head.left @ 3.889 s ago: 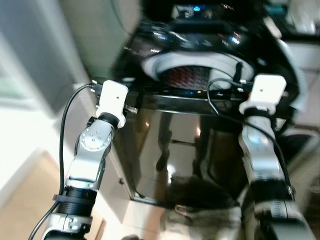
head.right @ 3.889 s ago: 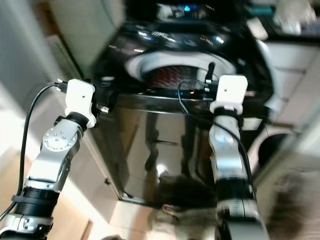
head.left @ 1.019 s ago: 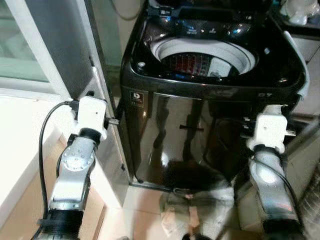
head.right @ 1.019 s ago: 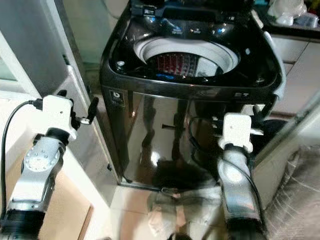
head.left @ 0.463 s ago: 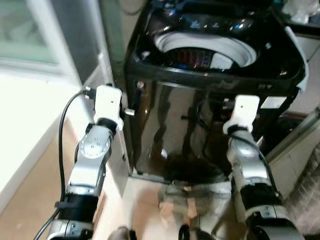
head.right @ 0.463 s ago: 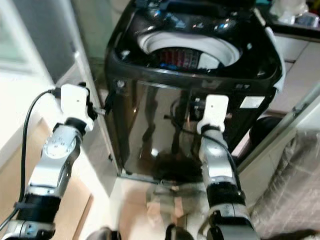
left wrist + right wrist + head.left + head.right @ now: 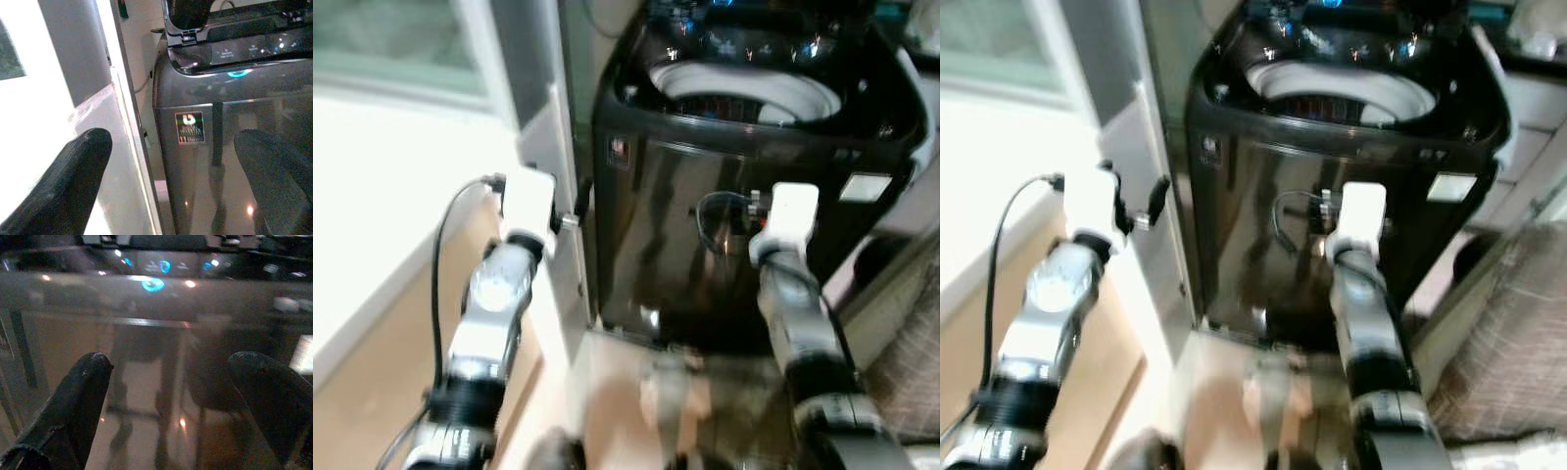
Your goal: Clothes washing
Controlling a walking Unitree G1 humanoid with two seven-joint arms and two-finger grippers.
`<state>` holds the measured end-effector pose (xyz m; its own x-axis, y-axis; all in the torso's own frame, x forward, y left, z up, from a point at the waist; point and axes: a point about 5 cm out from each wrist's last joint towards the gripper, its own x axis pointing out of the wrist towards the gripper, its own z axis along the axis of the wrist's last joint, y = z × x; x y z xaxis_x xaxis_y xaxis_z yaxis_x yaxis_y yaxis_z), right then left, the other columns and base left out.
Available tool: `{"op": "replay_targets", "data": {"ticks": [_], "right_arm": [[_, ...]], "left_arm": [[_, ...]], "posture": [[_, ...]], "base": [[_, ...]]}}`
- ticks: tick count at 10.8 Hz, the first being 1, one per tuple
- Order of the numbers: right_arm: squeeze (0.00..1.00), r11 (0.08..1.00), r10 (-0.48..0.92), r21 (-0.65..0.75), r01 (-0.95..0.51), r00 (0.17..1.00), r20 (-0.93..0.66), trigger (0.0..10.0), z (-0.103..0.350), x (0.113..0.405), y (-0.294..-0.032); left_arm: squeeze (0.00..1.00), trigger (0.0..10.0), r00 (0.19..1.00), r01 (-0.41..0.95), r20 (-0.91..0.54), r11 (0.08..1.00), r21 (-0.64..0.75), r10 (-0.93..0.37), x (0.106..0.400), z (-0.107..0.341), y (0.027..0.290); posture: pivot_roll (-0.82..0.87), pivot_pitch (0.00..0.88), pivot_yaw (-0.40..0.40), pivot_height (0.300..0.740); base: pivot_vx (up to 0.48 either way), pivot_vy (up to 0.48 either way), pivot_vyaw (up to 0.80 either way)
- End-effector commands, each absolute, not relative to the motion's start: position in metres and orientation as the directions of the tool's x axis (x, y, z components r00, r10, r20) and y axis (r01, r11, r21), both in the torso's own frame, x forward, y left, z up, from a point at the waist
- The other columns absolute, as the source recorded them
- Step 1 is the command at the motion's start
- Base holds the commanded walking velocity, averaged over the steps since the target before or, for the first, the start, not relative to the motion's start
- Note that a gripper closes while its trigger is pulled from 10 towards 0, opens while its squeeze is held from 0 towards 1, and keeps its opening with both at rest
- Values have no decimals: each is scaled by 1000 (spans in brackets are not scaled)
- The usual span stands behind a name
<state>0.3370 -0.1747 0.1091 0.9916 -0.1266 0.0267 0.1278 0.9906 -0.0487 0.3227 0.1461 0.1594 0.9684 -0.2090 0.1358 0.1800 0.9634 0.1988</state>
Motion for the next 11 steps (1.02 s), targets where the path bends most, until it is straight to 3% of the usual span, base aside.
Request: {"op": "replay_targets", "data": {"ticks": [1, 5, 11], "right_arm": [[0, 988, -135, -69, 138, 990, 50, 10000, 111, 335, -181], [0, 987, -140, -81, 142, 990, 30, 10000, 107, 334, -182], [0, 987, -120, -103, 124, 991, 51, 10000, 109, 334, -180]], "left_arm": [[0, 10000, 968, 176, 141, 960, 218, -210, 326, 163, 150], [0, 10000, 970, 172, 133, 962, 214, -203, 326, 159, 152], [0, 10000, 969, 196, 113, 960, 200, -222, 324, 151, 145]], "posture": [[-88, 0, 2, 740], [-99, 0, 9, 740], [-111, 0, 15, 740]], "base": [[0, 0, 0], [0, 0, -103], [0, 0, -716]]}}
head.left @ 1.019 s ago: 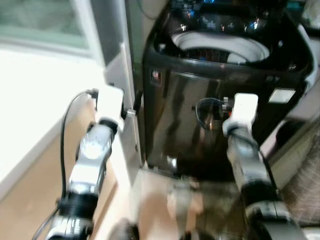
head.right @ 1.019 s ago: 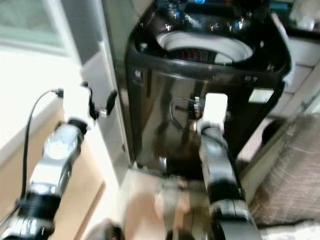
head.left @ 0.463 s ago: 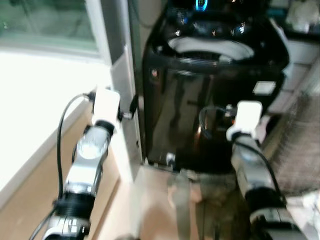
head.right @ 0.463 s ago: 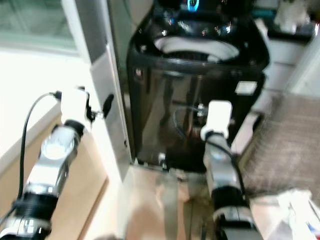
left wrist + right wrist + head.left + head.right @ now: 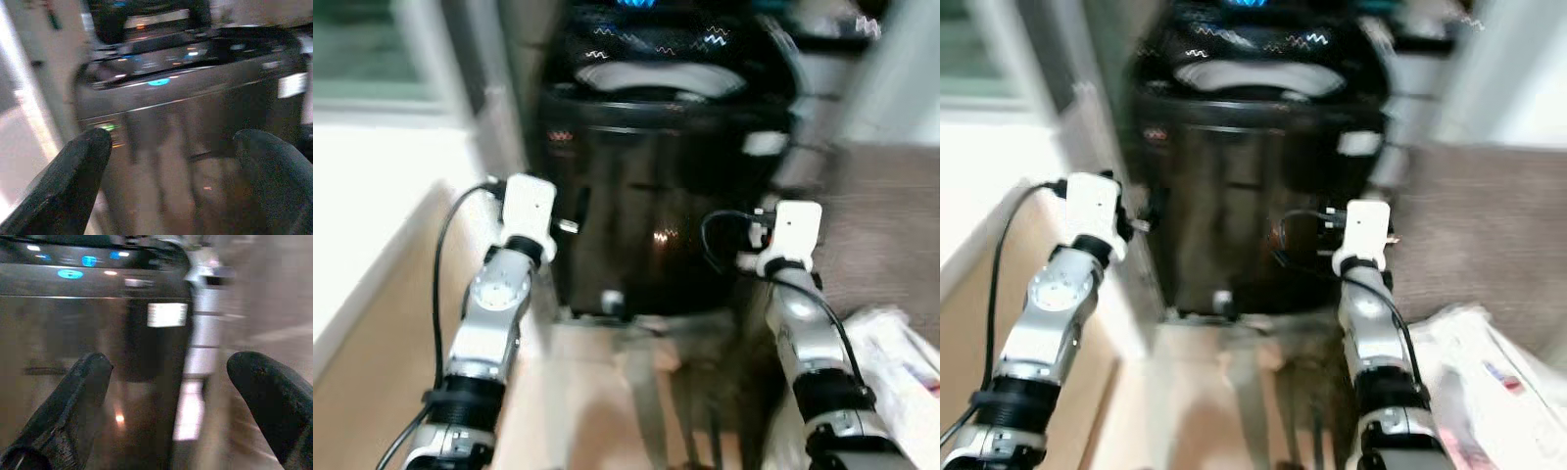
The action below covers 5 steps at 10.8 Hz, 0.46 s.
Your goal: Clothes washing
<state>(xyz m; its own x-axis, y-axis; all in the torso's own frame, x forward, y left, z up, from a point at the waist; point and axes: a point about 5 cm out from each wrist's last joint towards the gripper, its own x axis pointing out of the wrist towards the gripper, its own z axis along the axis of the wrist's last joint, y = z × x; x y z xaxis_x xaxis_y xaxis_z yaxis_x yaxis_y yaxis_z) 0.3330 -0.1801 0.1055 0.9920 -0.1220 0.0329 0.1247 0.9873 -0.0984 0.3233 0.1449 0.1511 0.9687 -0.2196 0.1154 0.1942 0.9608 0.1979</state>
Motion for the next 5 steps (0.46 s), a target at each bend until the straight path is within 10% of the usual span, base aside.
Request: {"op": "replay_targets", "data": {"ticks": [1, 5], "right_arm": [[0, 989, -100, -100, 106, 993, 57, 10000, 109, 333, -177], [0, 990, -69, -124, 74, 997, 43, 10000, 107, 334, -170]], "left_arm": [[0, 10000, 972, 185, 106, 959, 216, -212, 324, 149, 145], [0, 10000, 974, 182, 96, 960, 213, -206, 323, 145, 145]], "posture": [[-111, 0, 15, 740], [-104, 0, 9, 740]], "base": [[0, 0, -488], [0, 0, 0]]}}
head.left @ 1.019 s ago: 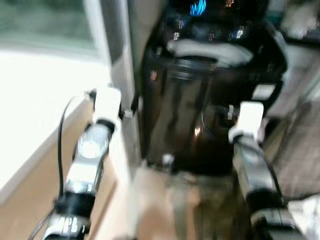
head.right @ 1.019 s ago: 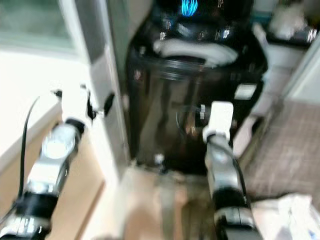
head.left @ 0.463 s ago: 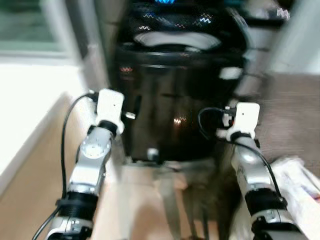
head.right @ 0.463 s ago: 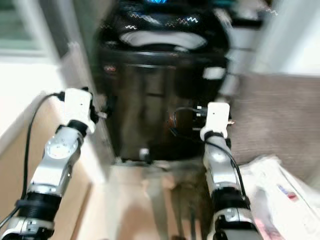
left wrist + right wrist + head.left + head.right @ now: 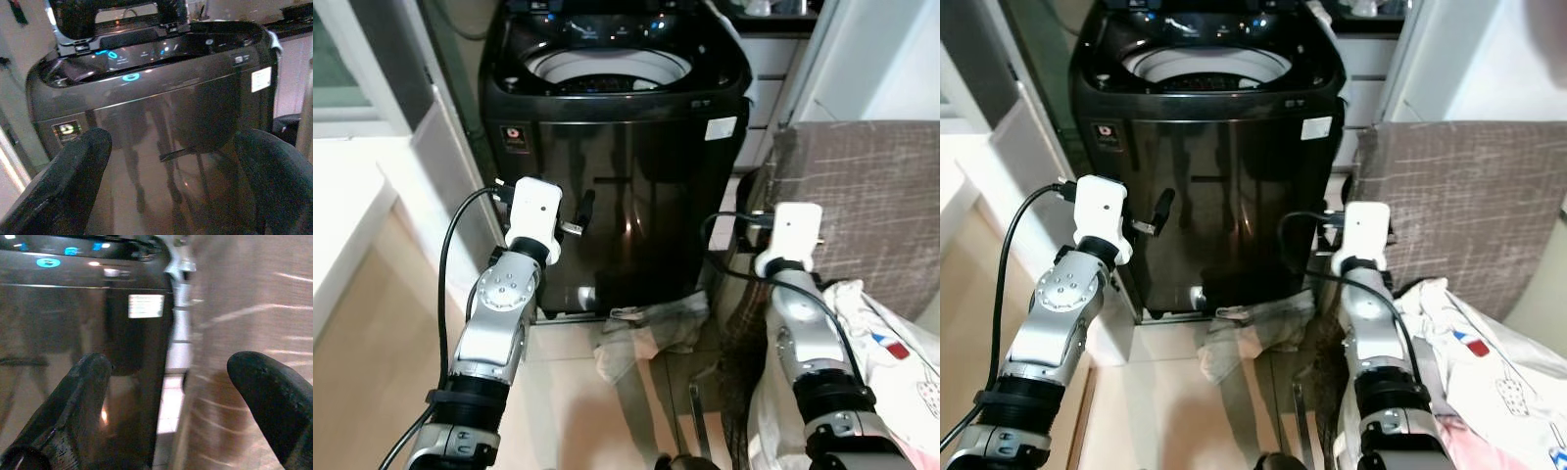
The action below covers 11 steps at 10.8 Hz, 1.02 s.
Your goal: Clothes washing
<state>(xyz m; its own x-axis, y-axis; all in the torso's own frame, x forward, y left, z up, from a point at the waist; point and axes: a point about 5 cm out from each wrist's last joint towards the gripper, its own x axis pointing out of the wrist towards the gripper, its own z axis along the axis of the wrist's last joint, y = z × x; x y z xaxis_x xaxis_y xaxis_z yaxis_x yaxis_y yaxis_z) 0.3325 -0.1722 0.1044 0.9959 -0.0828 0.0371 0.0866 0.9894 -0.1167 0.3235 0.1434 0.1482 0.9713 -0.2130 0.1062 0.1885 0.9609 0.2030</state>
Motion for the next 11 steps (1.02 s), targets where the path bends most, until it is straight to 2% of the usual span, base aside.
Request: {"op": "replay_targets", "data": {"ticks": [1, 10, 11], "right_arm": [[0, 990, -66, -122, 71, 997, 40, 10000, 106, 335, -169], [0, 995, -21, -99, 24, 999, 24, 10000, 107, 340, -164], [0, 995, -18, -100, 20, 1000, 24, 10000, 108, 340, -164]], "left_arm": [[0, 10000, 975, 177, 97, 960, 216, -202, 323, 145, 145], [0, 10000, 983, 145, 78, 968, 203, -164, 322, 140, 149], [0, 10000, 983, 148, 82, 969, 199, -167, 322, 140, 147]], "posture": [[-103, 0, 8, 740], [-93, 0, -9, 740], [-92, 0, -10, 740]], "base": [[0, 0, 0], [0, 0, 0], [0, 0, 756]]}}
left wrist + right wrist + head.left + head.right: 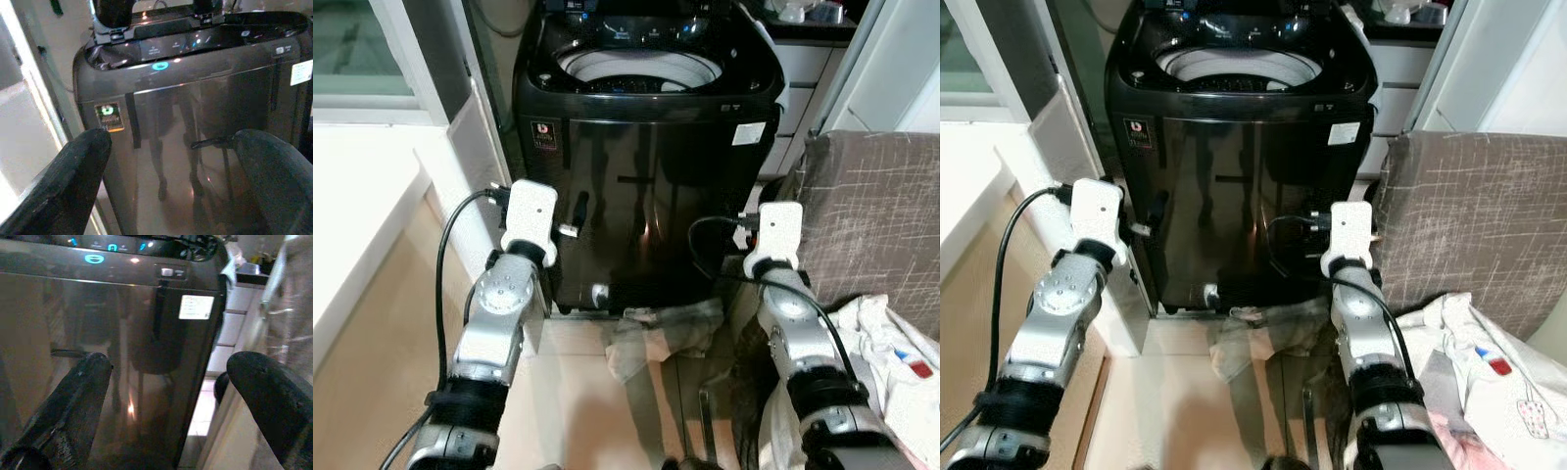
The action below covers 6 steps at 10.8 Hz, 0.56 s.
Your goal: Clothes washing
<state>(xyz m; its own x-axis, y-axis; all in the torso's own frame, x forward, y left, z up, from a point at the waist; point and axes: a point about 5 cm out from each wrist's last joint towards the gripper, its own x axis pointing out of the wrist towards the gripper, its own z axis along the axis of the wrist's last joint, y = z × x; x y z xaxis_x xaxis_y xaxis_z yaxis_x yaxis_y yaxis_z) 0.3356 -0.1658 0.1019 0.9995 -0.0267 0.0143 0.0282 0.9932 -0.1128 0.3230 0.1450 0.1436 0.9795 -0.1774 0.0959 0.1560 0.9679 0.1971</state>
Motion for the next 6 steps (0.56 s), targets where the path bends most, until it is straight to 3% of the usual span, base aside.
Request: {"op": "replay_targets", "data": {"ticks": [1, 6], "right_arm": [[0, 995, -18, -99, 20, 1000, 25, 10000, 108, 340, -164], [0, 994, -43, -104, 45, 999, 18, 10000, 107, 342, -167]], "left_arm": [[0, 10000, 982, 149, 83, 969, 199, -168, 321, 140, 146], [0, 10000, 979, 163, 85, 967, 198, -183, 323, 140, 142]], "posture": [[-92, 0, -11, 740], [-102, 0, -6, 740]], "base": [[0, 0, 763], [0, 0, 701]]}}
